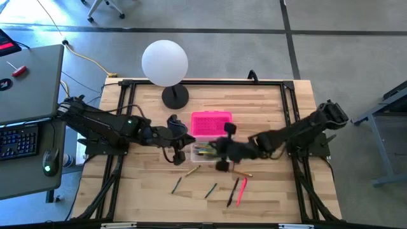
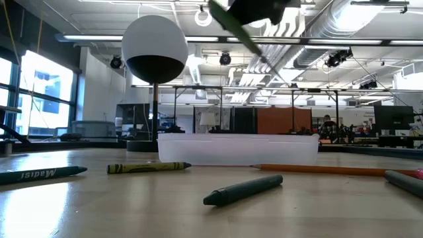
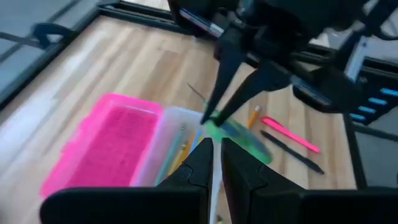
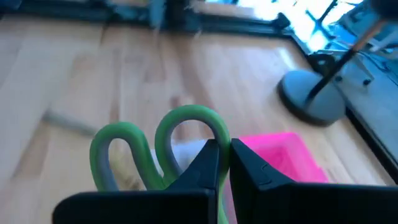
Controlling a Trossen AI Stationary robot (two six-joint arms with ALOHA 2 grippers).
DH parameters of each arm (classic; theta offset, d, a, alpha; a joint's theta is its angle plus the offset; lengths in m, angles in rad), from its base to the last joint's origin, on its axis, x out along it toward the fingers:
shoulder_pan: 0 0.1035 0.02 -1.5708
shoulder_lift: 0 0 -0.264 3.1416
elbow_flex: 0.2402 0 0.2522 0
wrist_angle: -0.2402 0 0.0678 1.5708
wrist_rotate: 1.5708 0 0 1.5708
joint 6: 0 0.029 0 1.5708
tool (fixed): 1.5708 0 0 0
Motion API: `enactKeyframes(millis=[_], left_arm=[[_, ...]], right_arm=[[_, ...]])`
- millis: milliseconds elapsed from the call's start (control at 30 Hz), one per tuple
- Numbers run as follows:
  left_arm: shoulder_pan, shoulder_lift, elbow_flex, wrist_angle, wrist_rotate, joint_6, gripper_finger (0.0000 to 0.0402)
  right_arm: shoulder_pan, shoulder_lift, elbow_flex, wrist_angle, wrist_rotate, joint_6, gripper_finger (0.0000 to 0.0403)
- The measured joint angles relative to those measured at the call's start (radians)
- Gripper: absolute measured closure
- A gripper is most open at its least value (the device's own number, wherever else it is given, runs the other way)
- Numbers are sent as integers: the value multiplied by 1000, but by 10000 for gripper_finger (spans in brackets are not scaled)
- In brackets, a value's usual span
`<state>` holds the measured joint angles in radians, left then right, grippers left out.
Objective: Pick & place school supplies into a supply box
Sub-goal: Put the green scissors into the pink supply box
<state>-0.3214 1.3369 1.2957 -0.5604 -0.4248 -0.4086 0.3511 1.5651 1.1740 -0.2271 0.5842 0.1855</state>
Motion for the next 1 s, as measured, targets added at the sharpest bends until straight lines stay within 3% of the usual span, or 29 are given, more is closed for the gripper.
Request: enactKeyframes(millis=[167, 333, 600, 833, 1000], left_arm=[[-2, -91, 0, -108, -114, -46, 339], [0, -133, 0, -157, -190, -47, 339], [0, -118, -1, -182, -188, -45, 339], [0, -109, -2, -185, -164, -46, 339], [0, -110, -2, -184, -161, -46, 339]], right_arm=[[-107, 20, -12, 39, -78, 103, 399], [-122, 128, -13, 63, -124, 77, 401], [-139, 285, -3, 113, -171, 57, 401], [-172, 297, -1, 34, -191, -2, 396], [-182, 297, -1, 35, -207, -17, 369]])
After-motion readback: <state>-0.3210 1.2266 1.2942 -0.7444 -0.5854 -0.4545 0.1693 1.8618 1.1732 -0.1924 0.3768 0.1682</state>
